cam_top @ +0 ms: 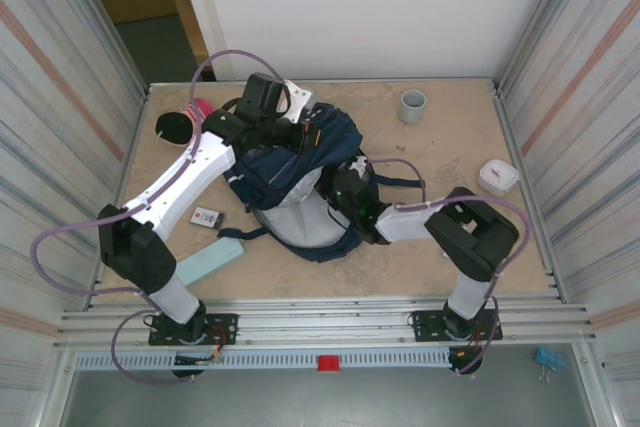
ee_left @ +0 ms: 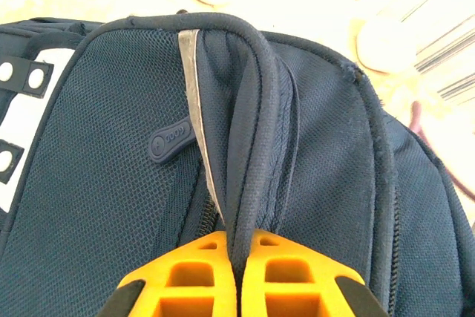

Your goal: Pack books, pencil case, and school supplies into a backpack

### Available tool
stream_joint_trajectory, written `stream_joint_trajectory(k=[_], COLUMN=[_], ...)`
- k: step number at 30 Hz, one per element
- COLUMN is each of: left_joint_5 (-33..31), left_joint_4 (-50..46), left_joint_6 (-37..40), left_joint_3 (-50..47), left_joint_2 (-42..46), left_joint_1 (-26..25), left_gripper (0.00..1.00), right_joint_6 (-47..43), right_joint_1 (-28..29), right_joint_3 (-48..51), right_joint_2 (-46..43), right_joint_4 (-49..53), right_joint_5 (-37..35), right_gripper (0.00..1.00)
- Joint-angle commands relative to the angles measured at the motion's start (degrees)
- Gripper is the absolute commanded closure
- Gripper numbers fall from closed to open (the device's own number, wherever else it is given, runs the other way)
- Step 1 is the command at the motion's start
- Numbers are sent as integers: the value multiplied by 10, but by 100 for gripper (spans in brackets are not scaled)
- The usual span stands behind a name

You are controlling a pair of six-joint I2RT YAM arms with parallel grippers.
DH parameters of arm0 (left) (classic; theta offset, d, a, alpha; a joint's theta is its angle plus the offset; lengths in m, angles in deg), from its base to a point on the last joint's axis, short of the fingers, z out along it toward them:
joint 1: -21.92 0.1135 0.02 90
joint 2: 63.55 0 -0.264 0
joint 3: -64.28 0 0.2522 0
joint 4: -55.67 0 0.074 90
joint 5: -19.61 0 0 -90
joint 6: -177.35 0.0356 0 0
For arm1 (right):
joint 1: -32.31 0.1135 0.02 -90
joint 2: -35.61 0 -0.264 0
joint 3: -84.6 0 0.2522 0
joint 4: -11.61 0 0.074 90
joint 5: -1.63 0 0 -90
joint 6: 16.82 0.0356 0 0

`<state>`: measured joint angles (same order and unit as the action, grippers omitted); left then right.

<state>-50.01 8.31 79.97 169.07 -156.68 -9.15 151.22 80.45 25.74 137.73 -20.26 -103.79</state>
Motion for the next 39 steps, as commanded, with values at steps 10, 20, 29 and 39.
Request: stream_joint_trajectory(k=[10, 20, 29, 39], left_joint_5=[35, -32, -47, -43], left_joint_4=[83, 57, 70, 102], left_joint_6=[-24, 9, 26, 76], left_joint_3=[24, 10, -35, -127], left_joint_2=[16, 28, 43, 25], left_joint_1=[10, 11, 11, -48], left_gripper=[100, 100, 100, 100], right_joint_6=[85, 87, -39, -288], right_joint_1=[9, -5, -39, -104], right_joint_3=[-98, 28, 114, 112], right_joint_2=[107, -34, -282, -576], right_joint_4=[78, 149, 331, 580], right_joint_5=[-35, 12, 92, 156], right_gripper=[59, 34, 17, 15])
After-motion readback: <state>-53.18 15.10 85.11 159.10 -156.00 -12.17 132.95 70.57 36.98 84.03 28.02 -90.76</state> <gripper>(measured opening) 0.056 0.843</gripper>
